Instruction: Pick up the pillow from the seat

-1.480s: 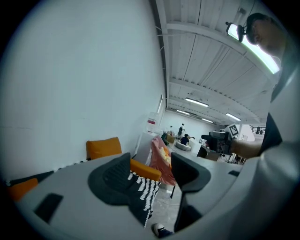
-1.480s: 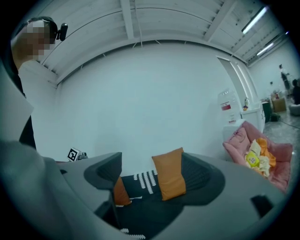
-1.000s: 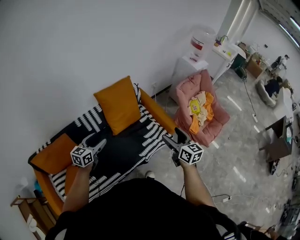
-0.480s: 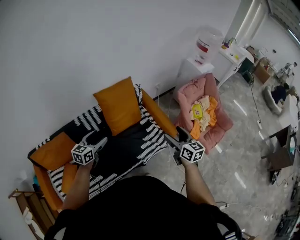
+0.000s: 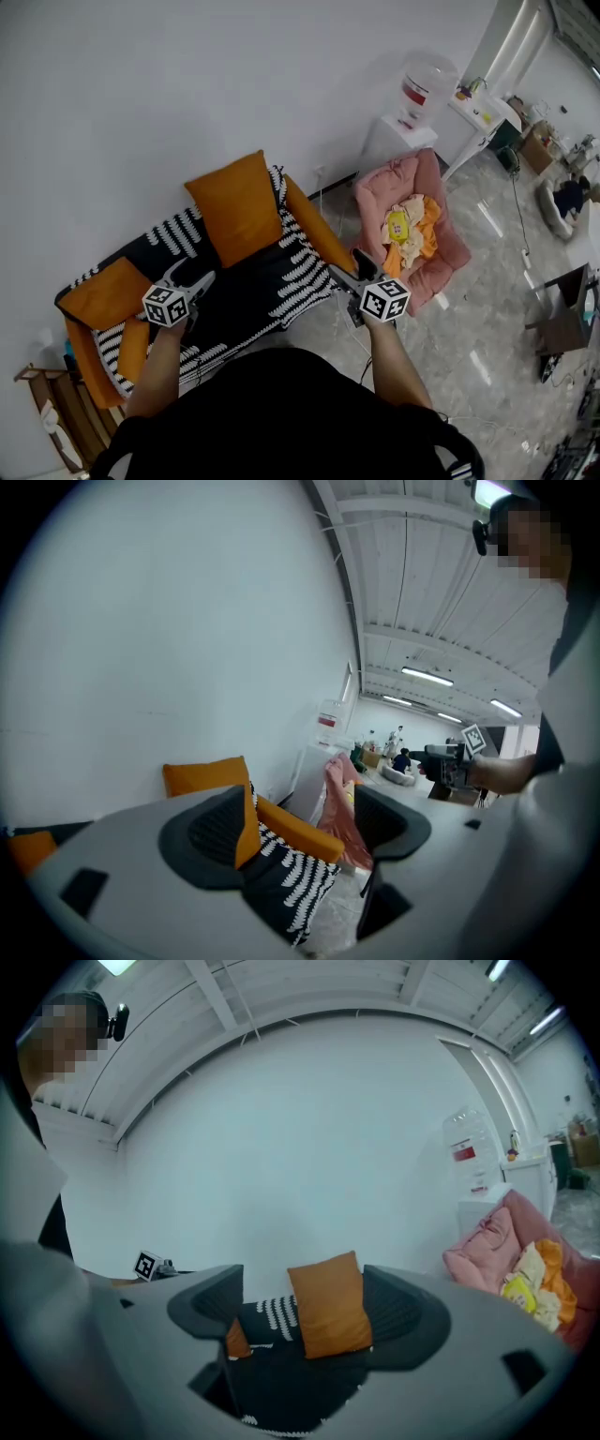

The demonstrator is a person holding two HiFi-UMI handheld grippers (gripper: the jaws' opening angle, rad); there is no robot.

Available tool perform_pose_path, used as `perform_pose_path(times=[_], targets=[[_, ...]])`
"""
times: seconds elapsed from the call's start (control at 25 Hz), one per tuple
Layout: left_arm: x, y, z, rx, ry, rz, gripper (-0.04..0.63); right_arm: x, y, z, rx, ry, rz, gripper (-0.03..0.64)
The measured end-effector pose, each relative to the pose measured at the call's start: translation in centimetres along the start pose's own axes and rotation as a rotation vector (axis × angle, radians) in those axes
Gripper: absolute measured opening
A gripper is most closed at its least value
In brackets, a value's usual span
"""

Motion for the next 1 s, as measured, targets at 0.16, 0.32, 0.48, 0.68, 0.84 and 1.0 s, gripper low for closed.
perform_pose_path(times=[0.16, 0.32, 0.48, 0.68, 0.84, 1.0], targets=[[0.6, -0.4, -1.3, 0.01, 0.012, 0.013, 0.368, 1.5, 0.1, -0.1, -0.008, 0.013, 0.004, 0.393], [1.5, -0.6, -2.4, 0.016, 0.019, 0.023, 0.38, 2.7, 0.1, 0.0, -0.018, 0.027, 0.007, 0.393], [2.1, -0.9, -3.1, 0.0, 0.019, 0.025, 0.393, 3.3, 0.1, -0.1, -0.025, 0.036, 0.003, 0.395], [1.7, -1.0, -3.2, 0.002, 0.042, 0.038, 0.403, 3.9, 0.5, -0.4, -0.019, 0.036, 0.0, 0.396], [1.4, -0.9, -3.6, 0.007, 0.056, 0.036, 0.414, 4.3, 0.5, -1.0, -0.025, 0.032, -0.001, 0.397], [0.5, -1.2, -3.7, 0.01, 0.065, 0.044, 0.416, 4.1, 0.5, -1.9, -0.036, 0.039, 0.003, 0.398]])
Point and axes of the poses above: the fingertips, and each gripper's own axes: z backward along the fingers, x to its right, y out of its top, the point moved 5 cm from there along z, backward along the fingers, and after that the axes turned 12 degrees about -y, right-handed, at the moved point
